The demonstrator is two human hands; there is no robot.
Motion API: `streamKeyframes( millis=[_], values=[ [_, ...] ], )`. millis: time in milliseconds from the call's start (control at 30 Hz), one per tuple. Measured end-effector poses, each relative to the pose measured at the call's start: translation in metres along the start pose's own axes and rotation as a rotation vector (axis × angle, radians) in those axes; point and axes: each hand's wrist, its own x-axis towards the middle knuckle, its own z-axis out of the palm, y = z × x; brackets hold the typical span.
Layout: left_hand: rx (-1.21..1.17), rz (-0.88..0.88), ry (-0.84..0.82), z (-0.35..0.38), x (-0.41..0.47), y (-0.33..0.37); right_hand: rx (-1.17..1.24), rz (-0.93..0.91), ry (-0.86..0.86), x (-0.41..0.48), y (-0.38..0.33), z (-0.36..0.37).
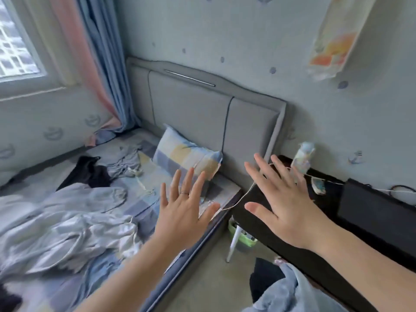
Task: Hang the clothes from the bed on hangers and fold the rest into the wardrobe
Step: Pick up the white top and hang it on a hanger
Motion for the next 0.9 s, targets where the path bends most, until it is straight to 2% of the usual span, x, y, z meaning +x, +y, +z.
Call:
streamKeyframes(
  millis=[167, 567, 900],
  values=[
    [0.036, -0.24, -0.092, 0.034, -0.001, -0.066, 0.097, -0.146, -0.095, 0.085, -0.018, 0.06],
    [0.11, -0.776, -0.179, 0.065, 0.042, -0.183, 0.254, -0.508, -0.404, 0.297, -0.066, 0.192],
    [0.03, -1.111, -0.212, 0.068, 0.031, -0.25, 0.261, -0.676, -0.639, 0.381, -0.139, 0.26]
  ],
)
